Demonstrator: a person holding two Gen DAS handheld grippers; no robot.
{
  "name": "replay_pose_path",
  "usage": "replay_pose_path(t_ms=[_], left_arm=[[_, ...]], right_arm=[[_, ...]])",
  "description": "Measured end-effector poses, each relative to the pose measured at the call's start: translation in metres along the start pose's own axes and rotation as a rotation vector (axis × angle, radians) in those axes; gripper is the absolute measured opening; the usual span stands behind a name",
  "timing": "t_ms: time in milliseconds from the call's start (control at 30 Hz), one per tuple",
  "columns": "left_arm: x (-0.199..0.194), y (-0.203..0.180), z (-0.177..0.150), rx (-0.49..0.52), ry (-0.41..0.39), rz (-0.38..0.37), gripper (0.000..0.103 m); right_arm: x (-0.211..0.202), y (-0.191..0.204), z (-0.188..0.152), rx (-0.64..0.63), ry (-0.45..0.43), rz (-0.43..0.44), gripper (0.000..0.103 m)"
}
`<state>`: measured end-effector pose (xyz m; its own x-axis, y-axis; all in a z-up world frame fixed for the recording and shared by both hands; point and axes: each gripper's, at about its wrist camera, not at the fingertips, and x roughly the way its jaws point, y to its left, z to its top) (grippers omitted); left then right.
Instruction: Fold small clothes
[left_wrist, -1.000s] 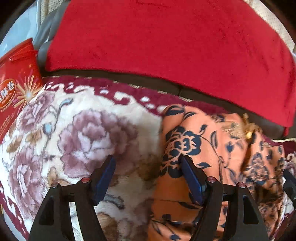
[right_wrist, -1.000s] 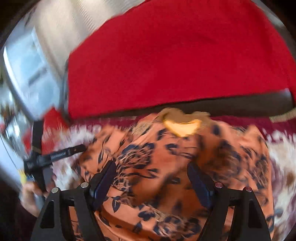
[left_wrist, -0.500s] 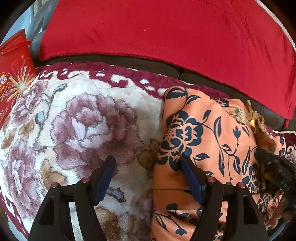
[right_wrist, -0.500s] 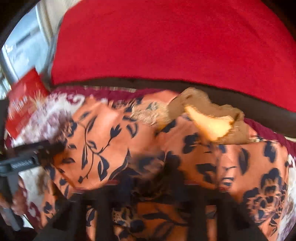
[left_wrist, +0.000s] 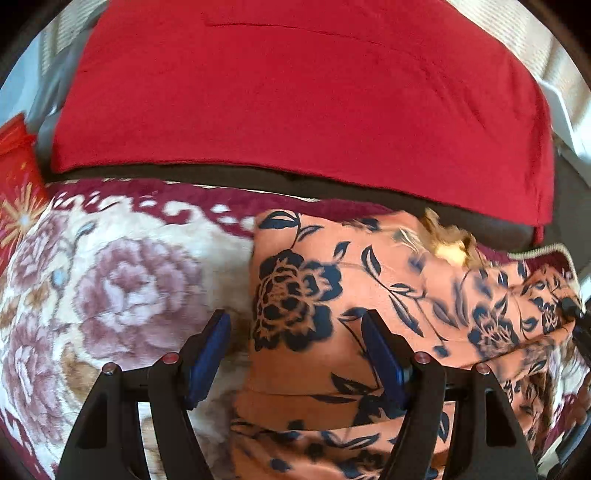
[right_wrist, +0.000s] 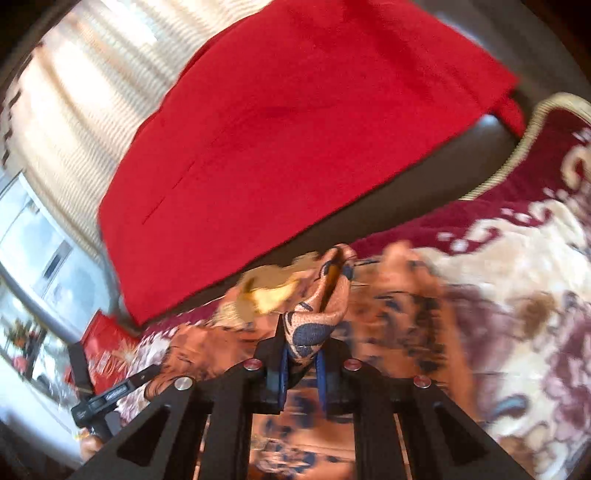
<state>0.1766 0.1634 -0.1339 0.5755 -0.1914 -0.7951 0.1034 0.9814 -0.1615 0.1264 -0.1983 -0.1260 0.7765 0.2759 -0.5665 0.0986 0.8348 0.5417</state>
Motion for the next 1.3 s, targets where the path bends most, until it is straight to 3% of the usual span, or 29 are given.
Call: replay_pose_path(t_ms=[133,233,300,367,400,433,467,533,600,667,733,833,933,1033,1100,1167,1300], left_arm=[[0.006,-0.026,-0.006,0.078,0.014,-0.005,0.074],[0.015,-0.04,-0.01,0.143,0.026,0.047,0.074],[0.018,-0.042,-0.011,0.165,0.023,0.077,0.074],[0.015,-0.041,-0.01,0.154,0.015,0.056,0.074],[0.011,-0.041,-0.008,0.148,0.006,0.036,0.074],[0.009,-0.042,-0.008,0.147,-0.001,0.027,0.074],[0.007,-0.044,-0.007,0.149,-0.008,0.02,0.074],[0.004,-0.048,-0.007,0.156,-0.016,0.01,0.074],[0.008,-0.055,-0.008,0.168,-0.005,-0.006,0.074],[0.015,-0.061,-0.011,0.184,0.019,-0.006,0.074],[0.023,-0.066,-0.016,0.207,0.049,0.025,0.074],[0.031,-0.07,-0.023,0.236,0.076,0.051,0.074],[0.03,-0.074,-0.025,0.267,0.072,0.063,0.075],[0.029,-0.071,-0.026,0.269,0.071,0.059,0.074],[0.03,-0.07,-0.025,0.26,0.072,0.051,0.074],[0.031,-0.071,-0.025,0.258,0.07,0.052,0.075],[0.03,-0.072,-0.025,0.265,0.063,0.058,0.075]], right_arm=[[-0.011,-0.046,-0.009,0.097,-0.002,-0.012,0.012],[0.019,-0.068,-0.017,0.169,0.189,-0.049,0.016],[0.02,-0.084,-0.018,0.27,0.209,-0.014,0.019],[0.008,-0.091,-0.012,0.34,0.18,0.0,0.029],[-0.001,-0.091,-0.007,0.337,0.143,-0.009,0.044],[-0.018,-0.087,0.001,0.306,0.062,-0.041,0.066],[-0.029,-0.083,0.005,0.281,-0.004,-0.058,0.073],[-0.05,-0.068,0.009,0.21,-0.147,-0.061,0.073],[-0.056,-0.05,0.015,0.125,-0.167,-0.016,0.073],[-0.044,-0.03,0.013,0.042,-0.133,0.011,0.071],[-0.025,-0.01,0.008,-0.053,-0.062,0.009,0.061],[0.011,0.009,-0.003,-0.141,0.072,-0.051,0.06],[0.046,-0.012,-0.016,-0.13,0.192,-0.207,0.054],[0.033,-0.012,-0.009,-0.119,0.166,-0.194,0.053],[0.013,-0.015,0.002,-0.104,0.078,-0.139,0.056],[-0.005,-0.019,0.012,-0.088,0.014,-0.139,0.06],[0.004,-0.046,0.019,-0.003,0.069,-0.093,0.062]])
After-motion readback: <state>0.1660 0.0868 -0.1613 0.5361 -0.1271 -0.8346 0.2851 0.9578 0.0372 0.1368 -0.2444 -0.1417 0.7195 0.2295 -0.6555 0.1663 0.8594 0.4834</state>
